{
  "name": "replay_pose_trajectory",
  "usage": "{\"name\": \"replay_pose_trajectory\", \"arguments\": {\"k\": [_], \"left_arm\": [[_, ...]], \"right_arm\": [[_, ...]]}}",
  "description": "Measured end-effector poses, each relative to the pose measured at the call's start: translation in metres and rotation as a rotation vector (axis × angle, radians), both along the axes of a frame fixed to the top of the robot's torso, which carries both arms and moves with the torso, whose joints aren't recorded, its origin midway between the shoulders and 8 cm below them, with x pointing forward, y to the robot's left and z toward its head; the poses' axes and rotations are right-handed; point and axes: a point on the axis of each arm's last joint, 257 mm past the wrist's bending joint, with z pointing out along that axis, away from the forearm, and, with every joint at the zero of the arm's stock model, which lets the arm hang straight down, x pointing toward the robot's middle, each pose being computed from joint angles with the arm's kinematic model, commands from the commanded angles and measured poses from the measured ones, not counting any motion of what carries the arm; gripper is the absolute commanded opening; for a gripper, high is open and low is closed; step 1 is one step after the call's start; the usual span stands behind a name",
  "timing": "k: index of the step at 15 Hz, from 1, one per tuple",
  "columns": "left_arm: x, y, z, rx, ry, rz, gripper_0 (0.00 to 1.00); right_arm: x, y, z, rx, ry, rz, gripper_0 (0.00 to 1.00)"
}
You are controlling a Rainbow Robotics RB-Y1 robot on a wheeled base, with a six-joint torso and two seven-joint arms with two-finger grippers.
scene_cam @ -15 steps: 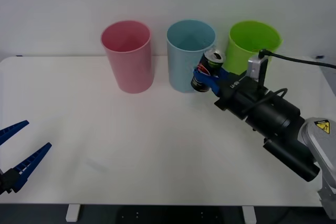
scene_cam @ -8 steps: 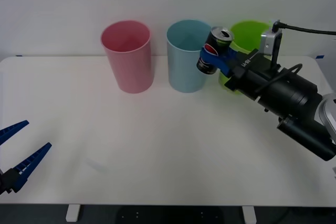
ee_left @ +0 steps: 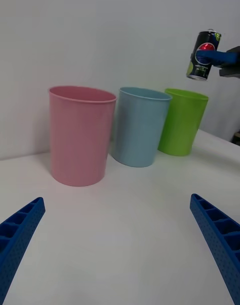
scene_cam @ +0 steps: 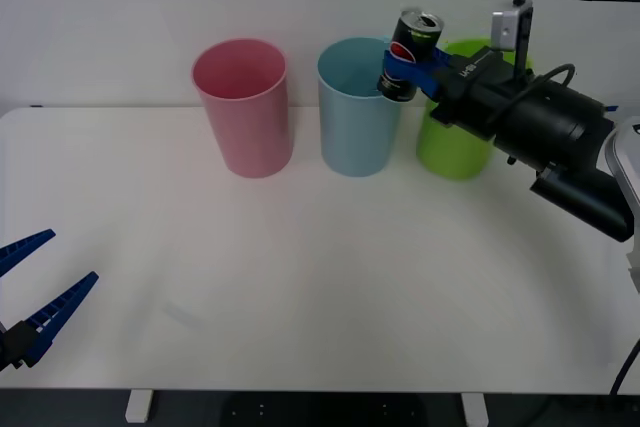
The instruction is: Grasp the object on the table and drop it into the matching bin: aluminum can to the light blue bin, PET bottle to the pink bin.
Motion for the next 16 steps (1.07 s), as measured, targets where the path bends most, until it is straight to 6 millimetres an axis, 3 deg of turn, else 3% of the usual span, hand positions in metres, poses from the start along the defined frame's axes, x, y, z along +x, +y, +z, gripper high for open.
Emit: {"name": "replay_pose_trajectory", "arguments": {"k": [9, 16], "left_arm": [[0.0, 0.0, 0.0, 0.0, 0.0, 0.0, 1.0], [0.0, 0.0, 0.0, 0.0, 0.0, 0.0, 1.0]], "right_arm": [[0.064, 0.004, 0.015, -0.01, -0.008, -0.107, 0.0], [0.097, 0.02, 0.012, -0.006, 0.003, -0.182, 0.0]]}}
